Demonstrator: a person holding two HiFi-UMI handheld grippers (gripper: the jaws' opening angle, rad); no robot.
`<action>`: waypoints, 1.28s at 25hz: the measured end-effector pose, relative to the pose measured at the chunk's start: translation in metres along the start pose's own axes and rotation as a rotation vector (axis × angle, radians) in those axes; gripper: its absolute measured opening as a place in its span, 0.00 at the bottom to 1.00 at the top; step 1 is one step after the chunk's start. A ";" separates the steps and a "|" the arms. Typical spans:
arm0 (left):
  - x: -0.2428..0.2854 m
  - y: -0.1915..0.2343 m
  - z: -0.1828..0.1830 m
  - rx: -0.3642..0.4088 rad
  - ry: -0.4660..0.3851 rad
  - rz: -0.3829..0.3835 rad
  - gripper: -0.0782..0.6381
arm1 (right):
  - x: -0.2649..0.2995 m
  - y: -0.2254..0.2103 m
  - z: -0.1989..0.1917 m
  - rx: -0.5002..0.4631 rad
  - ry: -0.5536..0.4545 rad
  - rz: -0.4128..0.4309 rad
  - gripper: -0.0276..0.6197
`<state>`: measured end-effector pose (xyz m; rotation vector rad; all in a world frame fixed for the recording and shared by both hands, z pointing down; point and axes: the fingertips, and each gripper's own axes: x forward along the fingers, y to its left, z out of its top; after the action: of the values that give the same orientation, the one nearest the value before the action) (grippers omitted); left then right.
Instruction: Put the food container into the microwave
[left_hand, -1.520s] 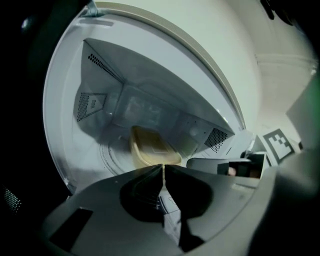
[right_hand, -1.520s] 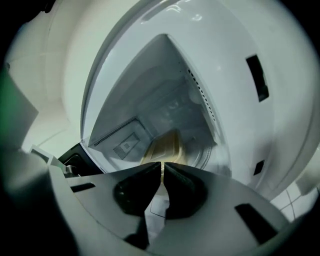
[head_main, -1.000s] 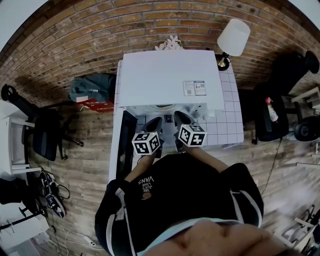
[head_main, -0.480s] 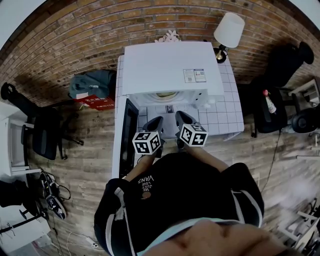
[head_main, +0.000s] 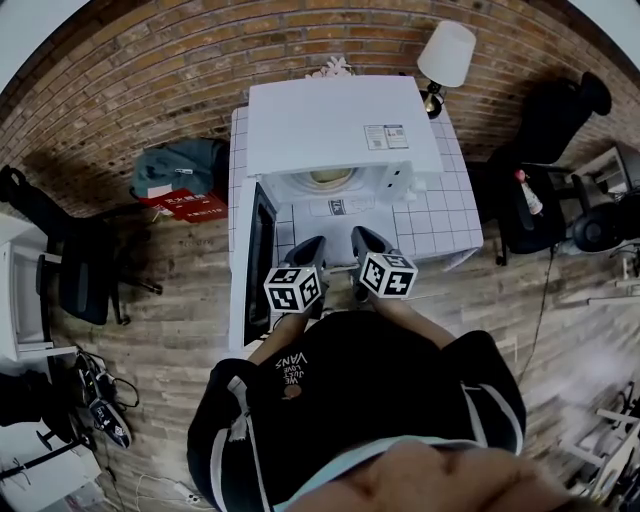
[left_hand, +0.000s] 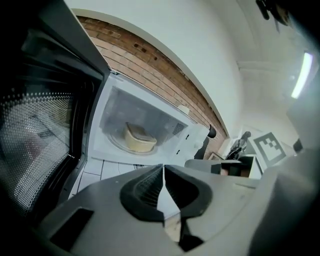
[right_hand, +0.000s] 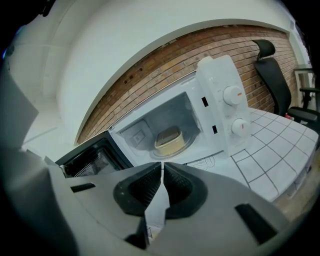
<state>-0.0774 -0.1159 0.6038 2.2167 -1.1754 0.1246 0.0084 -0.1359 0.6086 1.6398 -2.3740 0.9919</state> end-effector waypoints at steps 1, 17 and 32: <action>-0.002 -0.001 -0.001 0.000 0.000 -0.003 0.14 | -0.003 0.000 -0.001 0.002 -0.003 -0.003 0.07; -0.005 -0.025 -0.008 -0.004 -0.035 0.021 0.13 | -0.032 -0.020 0.002 -0.019 -0.020 0.005 0.07; -0.002 -0.061 -0.027 -0.038 -0.079 0.127 0.13 | -0.055 -0.041 0.005 -0.060 0.032 0.119 0.07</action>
<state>-0.0255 -0.0746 0.5952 2.1305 -1.3516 0.0662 0.0684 -0.1031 0.6000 1.4664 -2.4799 0.9479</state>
